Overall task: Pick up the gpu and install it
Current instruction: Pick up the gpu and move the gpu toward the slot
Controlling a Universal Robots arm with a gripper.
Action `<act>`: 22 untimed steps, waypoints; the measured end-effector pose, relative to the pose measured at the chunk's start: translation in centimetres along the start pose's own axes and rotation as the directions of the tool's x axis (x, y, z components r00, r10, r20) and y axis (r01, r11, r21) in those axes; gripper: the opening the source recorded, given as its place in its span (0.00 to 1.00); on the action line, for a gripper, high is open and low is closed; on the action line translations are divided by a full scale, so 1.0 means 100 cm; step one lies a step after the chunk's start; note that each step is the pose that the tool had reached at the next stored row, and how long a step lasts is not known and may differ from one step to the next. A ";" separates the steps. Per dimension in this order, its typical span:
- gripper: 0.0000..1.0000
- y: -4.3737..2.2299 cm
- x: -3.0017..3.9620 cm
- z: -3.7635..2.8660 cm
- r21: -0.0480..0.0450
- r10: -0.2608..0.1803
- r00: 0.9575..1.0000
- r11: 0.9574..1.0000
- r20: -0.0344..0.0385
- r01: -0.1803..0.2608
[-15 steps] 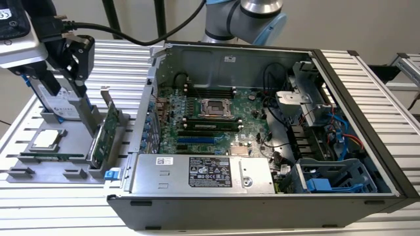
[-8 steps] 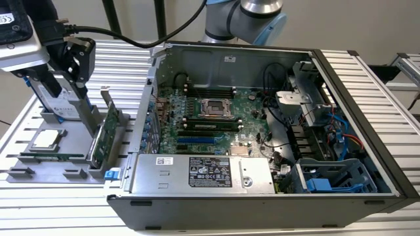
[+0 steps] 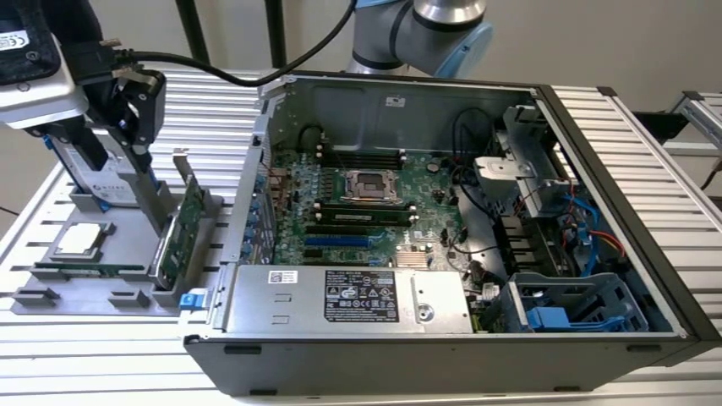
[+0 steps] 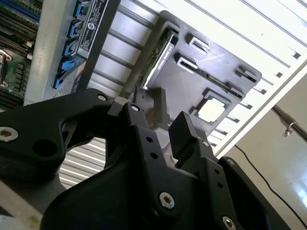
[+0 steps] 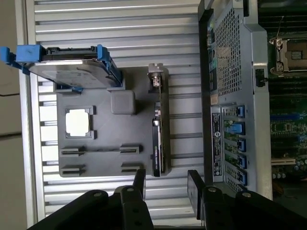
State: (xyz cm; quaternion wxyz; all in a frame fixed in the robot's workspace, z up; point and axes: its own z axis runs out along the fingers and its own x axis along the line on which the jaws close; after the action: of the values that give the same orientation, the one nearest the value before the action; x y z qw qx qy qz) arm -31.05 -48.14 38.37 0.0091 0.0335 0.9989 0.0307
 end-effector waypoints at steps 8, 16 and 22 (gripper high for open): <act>1.00 -0.0003 0.0001 0.0042 0.000 0.000 1.000 1.000 0.000 0.000; 1.00 -0.0005 0.0001 0.0086 0.000 0.000 1.000 1.000 0.000 0.000; 1.00 -0.0007 0.0002 0.0103 0.000 0.000 1.000 1.000 0.000 0.000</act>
State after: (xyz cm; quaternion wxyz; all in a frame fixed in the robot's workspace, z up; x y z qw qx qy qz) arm -31.05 -48.15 37.34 0.0091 0.0336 0.9989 0.0307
